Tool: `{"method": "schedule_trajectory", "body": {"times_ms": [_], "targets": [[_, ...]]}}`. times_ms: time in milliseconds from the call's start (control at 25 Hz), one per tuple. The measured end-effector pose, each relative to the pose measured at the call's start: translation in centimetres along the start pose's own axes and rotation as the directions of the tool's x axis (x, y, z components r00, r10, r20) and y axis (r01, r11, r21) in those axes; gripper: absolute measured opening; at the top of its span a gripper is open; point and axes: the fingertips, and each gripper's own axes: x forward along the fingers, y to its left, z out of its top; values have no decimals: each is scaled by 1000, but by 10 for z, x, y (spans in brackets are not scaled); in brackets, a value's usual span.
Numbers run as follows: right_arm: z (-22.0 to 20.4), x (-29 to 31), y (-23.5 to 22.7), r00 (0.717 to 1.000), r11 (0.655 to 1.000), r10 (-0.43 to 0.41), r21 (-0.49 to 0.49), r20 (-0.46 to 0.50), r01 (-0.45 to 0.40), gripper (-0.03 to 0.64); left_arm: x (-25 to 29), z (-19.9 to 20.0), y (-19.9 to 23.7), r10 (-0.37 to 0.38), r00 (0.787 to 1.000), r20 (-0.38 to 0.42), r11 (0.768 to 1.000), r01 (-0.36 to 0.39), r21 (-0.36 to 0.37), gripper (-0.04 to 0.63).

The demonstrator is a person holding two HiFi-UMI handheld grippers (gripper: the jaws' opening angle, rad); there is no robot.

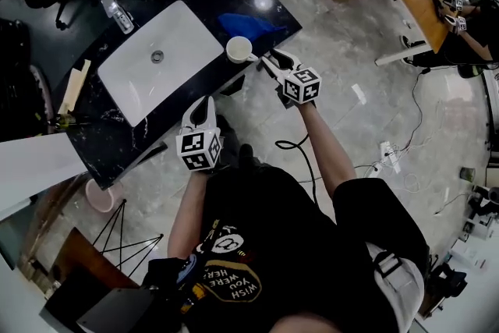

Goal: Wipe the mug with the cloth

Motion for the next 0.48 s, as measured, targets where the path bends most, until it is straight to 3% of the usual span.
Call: {"method": "schedule_trajectory", "body": {"times_ms": [120, 240, 360, 480], "targets": [[7, 39, -29, 996, 996, -84, -7, -6, 84, 153, 22, 16, 18, 3, 1000, 15, 1000, -3, -23, 5], [15, 67, -43, 993, 989, -111, -104, -29, 107, 161, 43, 27, 34, 0, 1000, 12, 999, 1, -47, 5], [26, 95, -46, 993, 957, -78, -287, -85, 51, 114, 64, 44, 40, -16, 1000, 7, 1000, 16, -2, 5], [33, 117, -43, 990, 937, -17, -346, -143, -34, 150, 75, 62, 38, -28, 999, 17, 999, 28, 31, 5]]}}
